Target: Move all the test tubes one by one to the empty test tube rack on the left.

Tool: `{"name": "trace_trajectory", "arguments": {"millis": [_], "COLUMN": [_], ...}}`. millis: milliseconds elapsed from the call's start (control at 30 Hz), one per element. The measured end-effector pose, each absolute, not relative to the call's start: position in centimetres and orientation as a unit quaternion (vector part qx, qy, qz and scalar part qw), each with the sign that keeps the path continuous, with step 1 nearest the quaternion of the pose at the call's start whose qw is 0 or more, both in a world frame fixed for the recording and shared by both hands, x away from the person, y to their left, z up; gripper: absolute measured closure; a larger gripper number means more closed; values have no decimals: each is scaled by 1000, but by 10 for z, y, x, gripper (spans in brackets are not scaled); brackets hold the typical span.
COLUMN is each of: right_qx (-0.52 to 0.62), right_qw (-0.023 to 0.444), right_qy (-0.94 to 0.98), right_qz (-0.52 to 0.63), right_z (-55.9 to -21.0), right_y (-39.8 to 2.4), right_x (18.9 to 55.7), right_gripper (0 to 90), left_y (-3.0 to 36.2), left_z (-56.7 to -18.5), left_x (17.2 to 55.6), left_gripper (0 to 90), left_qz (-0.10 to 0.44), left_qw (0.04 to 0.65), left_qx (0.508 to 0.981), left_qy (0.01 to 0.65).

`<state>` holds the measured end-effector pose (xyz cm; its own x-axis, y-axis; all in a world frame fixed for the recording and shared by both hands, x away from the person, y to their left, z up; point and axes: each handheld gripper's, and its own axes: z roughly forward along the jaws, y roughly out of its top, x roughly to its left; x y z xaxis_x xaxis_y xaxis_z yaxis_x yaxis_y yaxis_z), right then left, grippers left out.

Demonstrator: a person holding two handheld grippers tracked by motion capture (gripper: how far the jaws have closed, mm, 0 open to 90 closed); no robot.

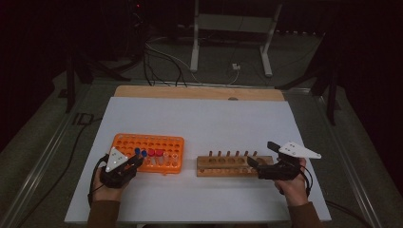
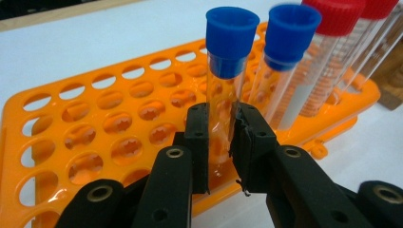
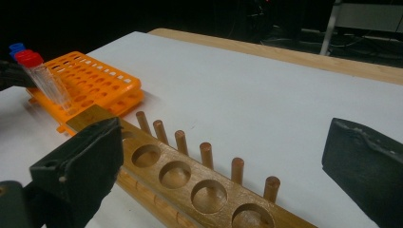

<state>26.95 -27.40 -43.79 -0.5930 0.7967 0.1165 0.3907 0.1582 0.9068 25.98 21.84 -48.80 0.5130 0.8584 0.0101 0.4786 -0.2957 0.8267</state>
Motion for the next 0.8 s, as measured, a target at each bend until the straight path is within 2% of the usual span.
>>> {"name": "trace_trajectory", "arguments": {"millis": [367,467,733,800], "right_qx": [401,400,404,404], "right_qw": [200,200,205,210], "right_qy": [736,735,730,729], "right_qz": [508,510,512,510], "right_z": [-439,-439,-441,-442], "right_y": [-275,-277,-284,-285], "right_x": [269,269,268,268], "right_gripper": [3,3,3,3], "left_y": [219,219,230,232], "left_z": [-491,-489,-476,-473], "left_x": [259,258,250,249], "left_gripper": [748,643,528,470], "left_qz": [219,225,238,245], "left_qw": [410,413,459,475], "left_qx": [765,759,726,712], "left_qy": [446,450,453,456]}}
